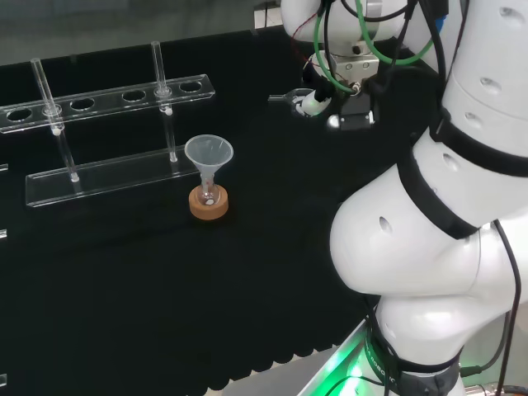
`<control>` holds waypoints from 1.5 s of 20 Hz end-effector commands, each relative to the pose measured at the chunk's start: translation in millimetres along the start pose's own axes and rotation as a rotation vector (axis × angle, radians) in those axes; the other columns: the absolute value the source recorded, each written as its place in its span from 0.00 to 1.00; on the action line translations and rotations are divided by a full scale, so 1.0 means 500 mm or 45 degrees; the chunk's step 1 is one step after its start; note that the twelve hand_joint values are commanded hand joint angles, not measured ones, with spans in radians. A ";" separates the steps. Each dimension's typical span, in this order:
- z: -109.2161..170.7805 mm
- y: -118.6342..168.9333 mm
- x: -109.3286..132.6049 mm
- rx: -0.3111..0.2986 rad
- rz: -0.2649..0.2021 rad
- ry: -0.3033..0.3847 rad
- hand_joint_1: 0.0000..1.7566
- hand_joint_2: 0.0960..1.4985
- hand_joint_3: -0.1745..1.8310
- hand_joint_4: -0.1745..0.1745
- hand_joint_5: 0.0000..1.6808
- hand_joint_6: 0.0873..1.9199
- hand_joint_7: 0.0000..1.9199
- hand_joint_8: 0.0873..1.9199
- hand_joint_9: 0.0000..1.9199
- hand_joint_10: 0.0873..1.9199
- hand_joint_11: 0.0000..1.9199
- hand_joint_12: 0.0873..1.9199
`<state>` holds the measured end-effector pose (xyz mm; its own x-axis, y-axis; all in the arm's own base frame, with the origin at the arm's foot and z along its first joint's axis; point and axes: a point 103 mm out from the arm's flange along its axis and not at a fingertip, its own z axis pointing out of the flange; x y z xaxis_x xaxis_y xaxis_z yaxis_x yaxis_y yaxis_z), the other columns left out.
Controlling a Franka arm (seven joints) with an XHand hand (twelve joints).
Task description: Pour all the NaCl from the weighing funnel into the round-bottom flask.
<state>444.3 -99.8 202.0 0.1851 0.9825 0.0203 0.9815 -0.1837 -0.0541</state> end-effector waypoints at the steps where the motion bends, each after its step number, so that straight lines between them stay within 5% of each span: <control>1: -0.034 -0.069 0.042 -0.035 -0.032 0.014 0.61 0.48 0.38 1.00 0.66 0.46 0.33 0.34 0.57 0.13 0.49 0.48; 14: -0.079 -0.186 0.111 -0.048 -0.102 0.003 0.61 0.48 0.38 1.00 0.66 0.46 0.33 0.34 0.57 0.13 0.49 0.48; 30: -0.069 -0.297 0.220 0.002 -0.224 -0.069 0.61 0.48 0.38 1.00 0.66 0.46 0.34 0.34 0.57 0.12 0.50 0.47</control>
<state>328.8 22.0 250.0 0.0141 0.9999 -0.0008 0.9992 -0.0142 -0.0371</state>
